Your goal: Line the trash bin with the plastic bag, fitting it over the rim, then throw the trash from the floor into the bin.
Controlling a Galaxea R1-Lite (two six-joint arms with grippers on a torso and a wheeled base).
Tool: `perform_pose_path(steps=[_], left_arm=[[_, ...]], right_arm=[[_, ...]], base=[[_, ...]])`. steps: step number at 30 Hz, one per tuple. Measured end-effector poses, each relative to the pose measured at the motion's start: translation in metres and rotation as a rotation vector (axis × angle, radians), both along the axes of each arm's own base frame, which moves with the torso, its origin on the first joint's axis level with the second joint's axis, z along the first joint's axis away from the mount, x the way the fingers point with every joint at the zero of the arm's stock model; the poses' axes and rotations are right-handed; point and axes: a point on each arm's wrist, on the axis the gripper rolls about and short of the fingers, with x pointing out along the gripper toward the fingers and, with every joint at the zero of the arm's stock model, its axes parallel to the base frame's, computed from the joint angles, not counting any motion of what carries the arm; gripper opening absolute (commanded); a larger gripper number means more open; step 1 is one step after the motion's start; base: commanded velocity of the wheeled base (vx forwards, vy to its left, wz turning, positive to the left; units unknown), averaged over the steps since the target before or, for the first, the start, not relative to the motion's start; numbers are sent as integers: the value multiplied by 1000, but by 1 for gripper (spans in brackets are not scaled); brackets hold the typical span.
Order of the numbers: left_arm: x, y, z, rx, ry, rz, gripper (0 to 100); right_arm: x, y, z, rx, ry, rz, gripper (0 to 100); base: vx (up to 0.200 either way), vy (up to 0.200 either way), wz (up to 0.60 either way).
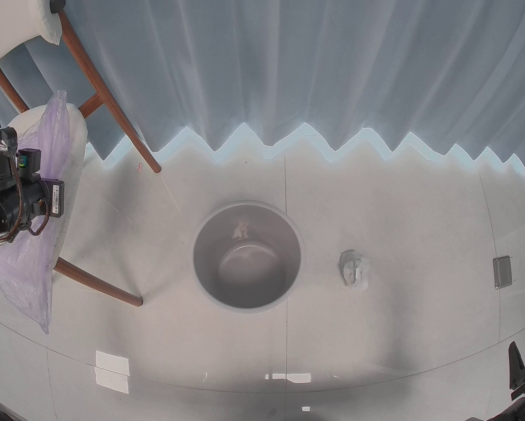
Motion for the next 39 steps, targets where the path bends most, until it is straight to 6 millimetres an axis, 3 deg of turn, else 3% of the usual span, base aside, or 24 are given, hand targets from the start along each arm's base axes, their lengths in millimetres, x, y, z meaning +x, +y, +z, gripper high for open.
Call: perform_pose_path(steps=[6, 13, 24, 30, 39], left_arm=[[-9, 5, 6, -24, -28, -8, 0], [-43, 6, 16, -178, -116, -82, 0], [-104, 8, 14, -594, -256, -72, 0], [-124, 6, 21, -847, -371, -82, 0], [-143, -1, 33, -958, -471, -277, 0]], right_arm=[[0, 0, 0, 0, 0, 0, 100], [0, 0, 0, -1, 0, 0, 100], [0, 0, 0, -1, 0, 0, 100], [0, 0, 0, 0, 0, 0, 100], [0, 0, 0, 0, 0, 0, 100]], base=[[0, 0, 0], [0, 0, 0], [0, 0, 0], [0, 0, 0], [0, 0, 0]])
